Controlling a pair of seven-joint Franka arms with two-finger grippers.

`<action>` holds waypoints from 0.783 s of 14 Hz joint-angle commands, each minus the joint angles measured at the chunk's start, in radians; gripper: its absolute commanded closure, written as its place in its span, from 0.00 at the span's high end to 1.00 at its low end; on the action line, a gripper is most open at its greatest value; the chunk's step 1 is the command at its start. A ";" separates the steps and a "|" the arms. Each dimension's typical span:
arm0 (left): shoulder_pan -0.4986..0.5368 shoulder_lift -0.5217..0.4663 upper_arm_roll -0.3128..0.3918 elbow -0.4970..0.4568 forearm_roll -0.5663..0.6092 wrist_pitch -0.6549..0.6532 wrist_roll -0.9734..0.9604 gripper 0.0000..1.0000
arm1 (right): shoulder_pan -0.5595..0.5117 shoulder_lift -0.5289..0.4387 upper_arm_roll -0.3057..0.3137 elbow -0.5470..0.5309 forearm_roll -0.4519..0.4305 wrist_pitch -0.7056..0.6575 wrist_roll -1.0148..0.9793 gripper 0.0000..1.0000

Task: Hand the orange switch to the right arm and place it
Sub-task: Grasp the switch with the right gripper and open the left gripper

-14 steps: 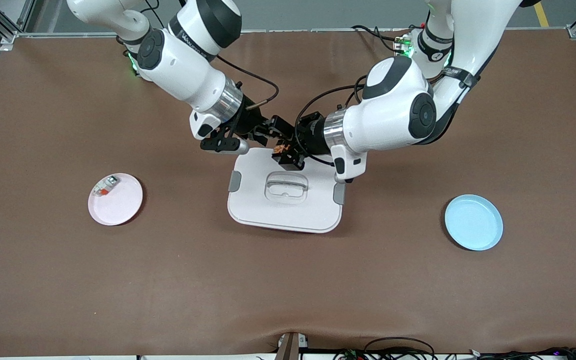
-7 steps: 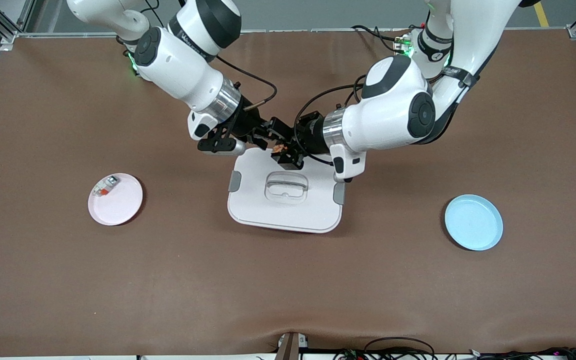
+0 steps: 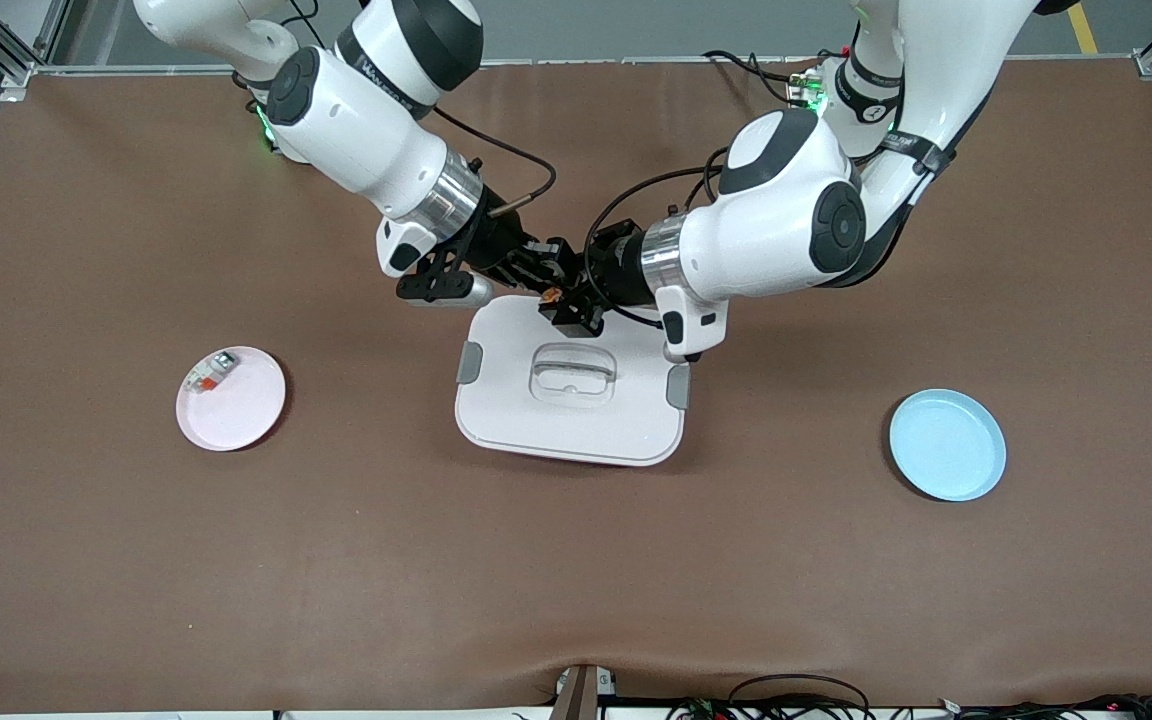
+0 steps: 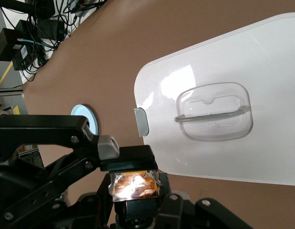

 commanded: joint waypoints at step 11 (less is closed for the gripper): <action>0.027 -0.070 0.003 0.018 0.038 -0.017 -0.010 1.00 | -0.037 0.006 -0.003 0.024 -0.001 -0.060 -0.011 0.00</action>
